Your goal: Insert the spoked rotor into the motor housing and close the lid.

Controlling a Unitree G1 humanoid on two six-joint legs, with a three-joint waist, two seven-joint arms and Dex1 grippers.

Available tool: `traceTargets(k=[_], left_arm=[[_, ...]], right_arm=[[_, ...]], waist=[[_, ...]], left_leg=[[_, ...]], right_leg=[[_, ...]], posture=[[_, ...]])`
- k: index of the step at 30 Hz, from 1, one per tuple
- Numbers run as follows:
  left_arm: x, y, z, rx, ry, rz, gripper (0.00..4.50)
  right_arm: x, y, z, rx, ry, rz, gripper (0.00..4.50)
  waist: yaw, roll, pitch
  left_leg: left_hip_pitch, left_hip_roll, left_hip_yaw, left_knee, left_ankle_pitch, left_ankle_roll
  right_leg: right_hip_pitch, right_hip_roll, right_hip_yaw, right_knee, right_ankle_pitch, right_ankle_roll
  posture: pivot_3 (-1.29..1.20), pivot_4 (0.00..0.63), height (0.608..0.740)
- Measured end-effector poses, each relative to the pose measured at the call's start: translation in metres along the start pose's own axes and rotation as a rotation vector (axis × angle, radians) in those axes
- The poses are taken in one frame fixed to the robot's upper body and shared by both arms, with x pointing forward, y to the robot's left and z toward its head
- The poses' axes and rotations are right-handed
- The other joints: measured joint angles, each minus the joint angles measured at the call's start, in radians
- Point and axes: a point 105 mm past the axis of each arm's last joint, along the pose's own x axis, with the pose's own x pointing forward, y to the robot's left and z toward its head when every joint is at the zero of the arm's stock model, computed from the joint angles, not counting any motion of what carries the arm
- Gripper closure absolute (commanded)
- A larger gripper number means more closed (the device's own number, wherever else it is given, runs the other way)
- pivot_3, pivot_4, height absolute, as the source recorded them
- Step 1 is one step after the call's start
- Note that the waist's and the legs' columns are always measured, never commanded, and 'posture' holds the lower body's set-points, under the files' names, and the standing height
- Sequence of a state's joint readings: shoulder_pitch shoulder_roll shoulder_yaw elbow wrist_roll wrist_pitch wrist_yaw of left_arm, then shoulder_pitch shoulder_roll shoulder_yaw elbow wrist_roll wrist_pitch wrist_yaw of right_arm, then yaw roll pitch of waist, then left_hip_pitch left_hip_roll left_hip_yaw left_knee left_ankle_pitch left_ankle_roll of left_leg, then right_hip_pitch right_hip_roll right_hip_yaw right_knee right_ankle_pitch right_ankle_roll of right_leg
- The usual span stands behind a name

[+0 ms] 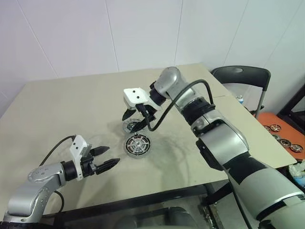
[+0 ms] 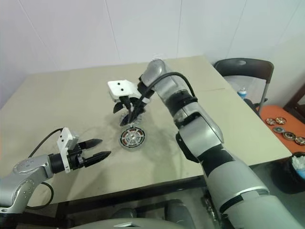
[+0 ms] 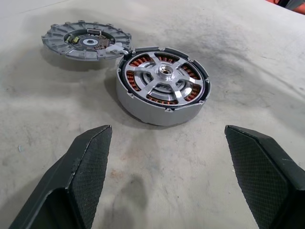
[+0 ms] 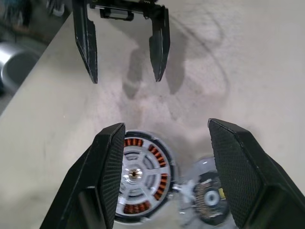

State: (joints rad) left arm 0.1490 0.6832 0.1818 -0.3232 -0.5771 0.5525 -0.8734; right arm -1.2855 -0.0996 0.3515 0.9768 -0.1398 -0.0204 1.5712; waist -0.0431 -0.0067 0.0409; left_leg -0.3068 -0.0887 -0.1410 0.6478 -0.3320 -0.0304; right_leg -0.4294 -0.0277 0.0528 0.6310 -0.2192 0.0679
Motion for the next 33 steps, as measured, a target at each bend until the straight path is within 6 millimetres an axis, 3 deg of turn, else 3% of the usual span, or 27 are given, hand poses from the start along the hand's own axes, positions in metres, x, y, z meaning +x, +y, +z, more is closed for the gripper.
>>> traceTargets(k=[4,8,14,24,33], left_arm=[[-0.004,0.003,0.003,0.016,0.004,0.010,0.47],[-0.009,0.007,0.006,0.030,0.015,0.016,0.47],[-0.013,0.009,0.006,0.035,0.026,0.021,0.47],[-0.018,0.009,0.003,0.024,0.031,0.050,0.47],[-0.019,0.007,0.002,0.014,0.024,0.057,0.47]], right_arm=[[0.009,0.003,-0.016,0.132,-0.091,-0.079,3.19],[0.004,-0.006,-0.014,0.193,-0.137,-0.197,4.48],[0.011,-0.013,-0.029,0.310,-0.157,-0.352,4.48],[0.017,-0.001,-0.057,0.433,-0.172,-0.453,4.48],[0.036,0.021,-0.093,0.572,-0.106,-0.402,4.48]], waist=[[-0.001,0.000,0.000],[0.000,0.000,0.000],[0.000,0.000,0.000],[-0.001,0.000,0.000],[0.000,0.000,0.000]], left_leg=[[0.000,0.000,0.000,0.000,0.000,0.000],[-0.001,0.000,0.000,0.000,0.000,0.000],[-0.001,0.000,0.000,0.000,0.000,0.000],[-0.001,0.000,0.000,0.000,0.000,0.000],[0.000,0.000,0.001,0.000,0.000,0.000]], right_leg=[[-0.001,0.000,0.000,0.000,0.000,0.000],[-0.001,0.000,0.000,0.000,0.000,0.000],[-0.001,0.000,0.000,0.000,0.000,0.000],[-0.001,0.000,0.000,0.000,0.000,0.000],[0.000,0.000,0.000,-0.001,0.000,0.000]], posture=[[0.00,0.000,0.740],[0.00,0.000,0.740],[0.00,0.000,0.740],[0.00,0.000,0.740],[0.00,0.000,0.740]])
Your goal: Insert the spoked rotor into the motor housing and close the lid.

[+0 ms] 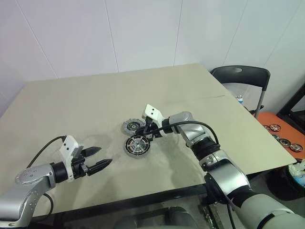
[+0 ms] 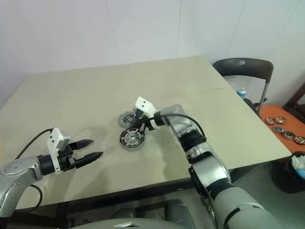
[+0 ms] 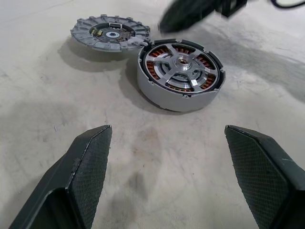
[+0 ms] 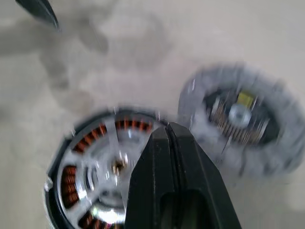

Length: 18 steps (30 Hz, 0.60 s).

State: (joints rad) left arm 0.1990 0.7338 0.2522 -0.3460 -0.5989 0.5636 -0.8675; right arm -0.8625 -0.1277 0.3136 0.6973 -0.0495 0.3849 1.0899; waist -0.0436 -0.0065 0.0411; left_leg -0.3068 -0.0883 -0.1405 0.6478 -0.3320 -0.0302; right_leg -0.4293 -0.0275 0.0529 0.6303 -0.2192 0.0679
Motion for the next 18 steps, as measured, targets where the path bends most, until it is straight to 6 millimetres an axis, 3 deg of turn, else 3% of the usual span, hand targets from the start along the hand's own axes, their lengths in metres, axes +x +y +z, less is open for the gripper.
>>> traceTargets(k=[4,9,13,16,18], left_arm=[[0.000,0.000,0.001,0.002,-0.002,0.000,0.47],[0.000,0.000,0.001,0.003,-0.001,0.000,0.47],[-0.002,0.001,0.000,0.000,0.001,0.007,0.47],[-0.003,0.001,-0.001,-0.003,0.005,0.011,0.47],[-0.004,0.001,-0.004,-0.011,0.013,0.012,0.47]], right_arm=[[0.004,0.002,0.002,0.004,-0.006,0.011,4.48],[0.001,0.002,0.031,0.024,-0.097,0.046,4.48],[-0.007,0.009,0.041,0.034,-0.135,0.118,4.48],[-0.011,0.020,0.025,-0.008,-0.073,0.181,4.48],[-0.003,0.027,-0.003,0.000,0.006,0.195,4.48]], waist=[[-0.002,0.000,0.000],[-0.001,0.000,0.000],[0.002,0.000,0.000],[0.002,-0.001,0.000],[0.001,0.000,0.000]], left_leg=[[0.000,0.000,0.000,0.000,0.000,0.000],[0.000,0.000,0.000,0.000,0.000,0.000],[0.000,0.000,0.000,0.000,0.000,0.000],[0.000,0.000,0.000,0.000,-0.001,0.001],[0.000,0.000,0.000,0.000,-0.001,0.001]], right_leg=[[0.000,0.000,0.000,0.000,0.000,0.000],[0.000,0.000,0.000,0.000,0.000,0.000],[0.000,0.000,0.000,-0.001,0.000,0.000],[0.001,0.000,0.000,-0.002,0.000,0.000],[0.001,0.000,0.000,-0.001,0.000,0.000]], posture=[[0.00,0.000,0.740],[0.00,0.000,0.740],[0.00,0.000,0.740],[0.00,0.000,0.740],[0.00,0.000,0.740]])
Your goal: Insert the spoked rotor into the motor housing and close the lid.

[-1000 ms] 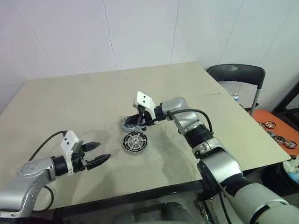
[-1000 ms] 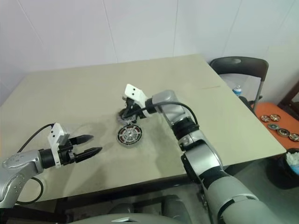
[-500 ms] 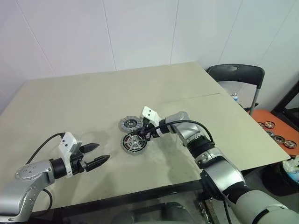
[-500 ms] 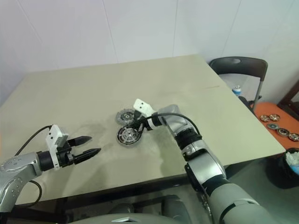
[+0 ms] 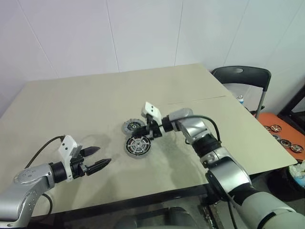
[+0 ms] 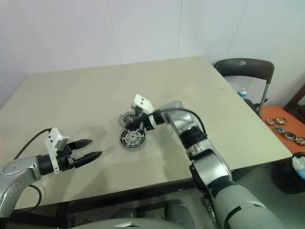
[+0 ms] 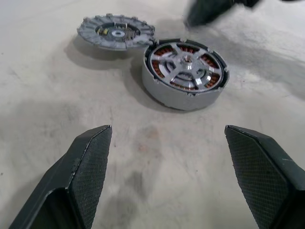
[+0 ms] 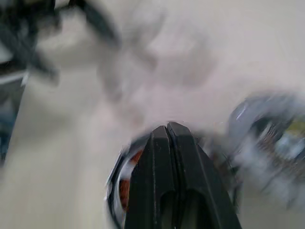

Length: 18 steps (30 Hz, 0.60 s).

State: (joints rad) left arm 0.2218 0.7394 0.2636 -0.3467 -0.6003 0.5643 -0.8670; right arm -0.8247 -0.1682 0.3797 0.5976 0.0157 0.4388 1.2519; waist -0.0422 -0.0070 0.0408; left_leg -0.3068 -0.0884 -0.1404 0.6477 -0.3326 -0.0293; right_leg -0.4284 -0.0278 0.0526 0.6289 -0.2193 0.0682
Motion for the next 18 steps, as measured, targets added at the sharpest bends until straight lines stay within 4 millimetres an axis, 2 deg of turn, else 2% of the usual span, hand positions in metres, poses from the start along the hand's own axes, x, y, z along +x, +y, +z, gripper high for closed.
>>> traceTargets(k=[1,8,11,18], left_arm=[[0.000,0.000,-0.001,-0.002,0.002,0.000,0.47],[0.000,0.001,0.003,0.008,0.008,-0.004,0.47],[0.000,0.001,0.003,0.008,0.010,-0.005,0.47],[0.001,0.003,0.008,0.021,-0.002,-0.004,0.47]], right_arm=[[0.004,0.002,-0.012,0.016,0.015,0.007,4.48],[0.022,-0.003,-0.008,-0.100,0.034,-0.045,4.48],[0.021,-0.003,-0.009,-0.051,0.026,-0.039,4.48],[0.000,0.011,-0.002,0.012,0.009,0.097,4.48]], waist=[[-0.001,0.000,0.000],[-0.005,0.001,-0.001],[-0.004,0.001,0.000],[0.000,0.000,-0.001]], left_leg=[[0.000,0.000,0.000,0.000,0.000,0.000],[0.011,0.003,0.001,0.001,0.001,-0.002],[0.022,0.004,0.001,0.000,0.001,-0.002],[0.014,0.004,0.001,0.000,0.000,-0.002]], right_leg=[[0.000,0.000,0.000,0.000,0.000,0.000],[0.010,0.003,-0.001,0.001,-0.001,0.000],[0.022,0.003,-0.002,0.000,-0.003,-0.003],[0.014,0.001,-0.003,-0.002,0.000,-0.001]], posture=[[0.00,0.000,0.740],[0.00,0.000,0.740],[0.00,0.000,0.740],[0.00,0.000,0.740]])
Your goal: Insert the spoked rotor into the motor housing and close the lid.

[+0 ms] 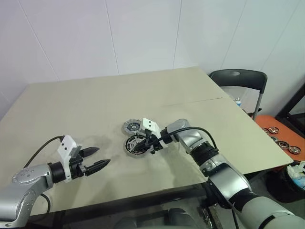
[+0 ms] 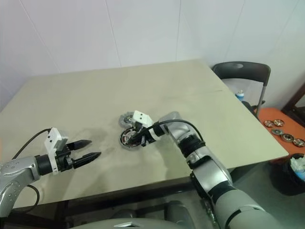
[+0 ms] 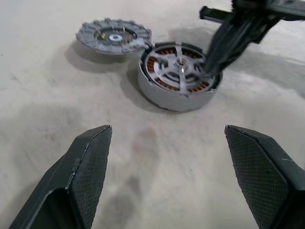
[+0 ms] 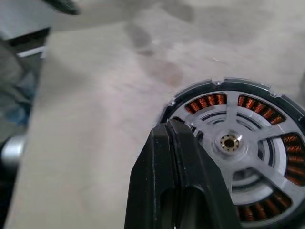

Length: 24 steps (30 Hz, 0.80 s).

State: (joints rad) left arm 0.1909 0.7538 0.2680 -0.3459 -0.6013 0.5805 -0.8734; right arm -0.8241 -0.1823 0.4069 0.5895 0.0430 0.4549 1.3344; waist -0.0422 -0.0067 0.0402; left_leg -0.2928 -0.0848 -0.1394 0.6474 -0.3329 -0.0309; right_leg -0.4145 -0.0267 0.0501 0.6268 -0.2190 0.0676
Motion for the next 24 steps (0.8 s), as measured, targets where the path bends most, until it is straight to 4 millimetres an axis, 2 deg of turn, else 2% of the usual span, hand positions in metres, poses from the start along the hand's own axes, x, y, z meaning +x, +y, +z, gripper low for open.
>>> traceTargets(k=[3,7,9,12,14,17,18,20,22,24], left_arm=[[0.001,0.001,0.002,0.005,-0.006,0.000,0.47],[0.001,0.002,0.001,0.001,-0.004,-0.001,0.47],[0.000,0.001,0.001,0.000,-0.004,-0.007,0.47],[-0.001,0.000,-0.001,-0.001,0.007,-0.013,0.47],[-0.001,0.001,-0.001,-0.001,0.011,-0.014,0.47],[0.002,0.000,0.004,0.012,0.001,-0.025,0.47],[0.004,-0.001,0.005,0.016,-0.002,-0.035,0.47],[0.007,-0.004,0.004,0.011,-0.003,-0.055,0.47],[0.010,-0.007,0.001,0.002,0.000,-0.072,0.47],[0.011,-0.009,0.000,-0.005,0.001,-0.080,0.47]], right_arm=[[-0.002,0.002,0.000,0.015,-0.005,0.014,4.48],[-0.002,-0.003,0.009,0.022,-0.060,-0.020,4.48],[-0.006,-0.010,0.012,-0.045,-0.039,-0.077,4.48],[-0.023,-0.012,0.010,-0.227,0.058,-0.100,4.48],[-0.037,-0.005,0.030,-0.381,0.098,-0.055,4.48],[-0.051,0.004,0.078,-0.662,0.145,-0.012,4.48],[-0.054,0.007,0.096,-0.803,0.183,-0.006,4.48],[-0.054,0.011,0.109,-1.016,0.254,0.022,4.48],[-0.048,0.013,0.097,-1.133,0.345,0.110,4.48],[-0.040,0.012,0.075,-1.180,0.436,0.219,4.48]], waist=[[-0.002,-0.003,-0.002],[-0.001,-0.002,-0.002],[0.000,-0.002,-0.001],[0.006,-0.001,0.000],[0.004,0.002,0.002],[-0.005,0.002,0.002],[-0.005,0.002,0.002],[-0.003,0.001,0.001],[-0.002,0.000,0.001],[0.001,0.000,0.002]], left_leg=[[-0.012,0.000,0.000,0.001,0.000,0.000],[-0.014,0.000,0.000,-0.001,0.000,-0.001],[-0.015,-0.001,0.000,-0.001,0.000,-0.001],[-0.015,-0.002,0.000,0.000,-0.001,0.000],[-0.015,-0.002,0.001,0.001,-0.001,0.001],[-0.014,0.000,0.001,0.000,-0.001,0.000],[-0.013,0.001,0.001,-0.001,-0.001,0.000],[-0.012,0.001,0.000,-0.002,-0.001,0.000],[-0.012,0.001,0.001,-0.001,-0.001,0.000],[-0.013,-0.001,0.001,0.001,-0.001,0.000]], right_leg=[[-0.013,0.000,0.000,0.001,0.000,0.000],[-0.017,0.000,0.001,0.002,0.000,0.000],[-0.016,-0.001,0.000,0.002,0.000,0.000],[-0.015,-0.002,0.000,0.001,0.000,0.000],[-0.015,-0.002,0.000,0.000,0.000,0.000],[-0.016,0.000,0.000,0.001,0.000,0.000],[-0.015,0.000,0.000,0.001,0.000,0.000],[-0.014,0.001,-0.001,0.001,0.000,0.000],[-0.013,0.000,-0.001,0.000,0.000,0.000],[-0.013,-0.002,0.000,0.000,0.000,0.000]], posture=[[0.00,0.000,0.740],[0.00,0.000,0.740],[0.00,0.000,0.740],[0.00,0.000,0.740],[0.00,0.000,0.740],[0.00,0.000,0.740],[0.00,0.000,0.740],[0.00,0.000,0.740],[0.00,0.000,0.740],[0.00,0.000,0.740]])
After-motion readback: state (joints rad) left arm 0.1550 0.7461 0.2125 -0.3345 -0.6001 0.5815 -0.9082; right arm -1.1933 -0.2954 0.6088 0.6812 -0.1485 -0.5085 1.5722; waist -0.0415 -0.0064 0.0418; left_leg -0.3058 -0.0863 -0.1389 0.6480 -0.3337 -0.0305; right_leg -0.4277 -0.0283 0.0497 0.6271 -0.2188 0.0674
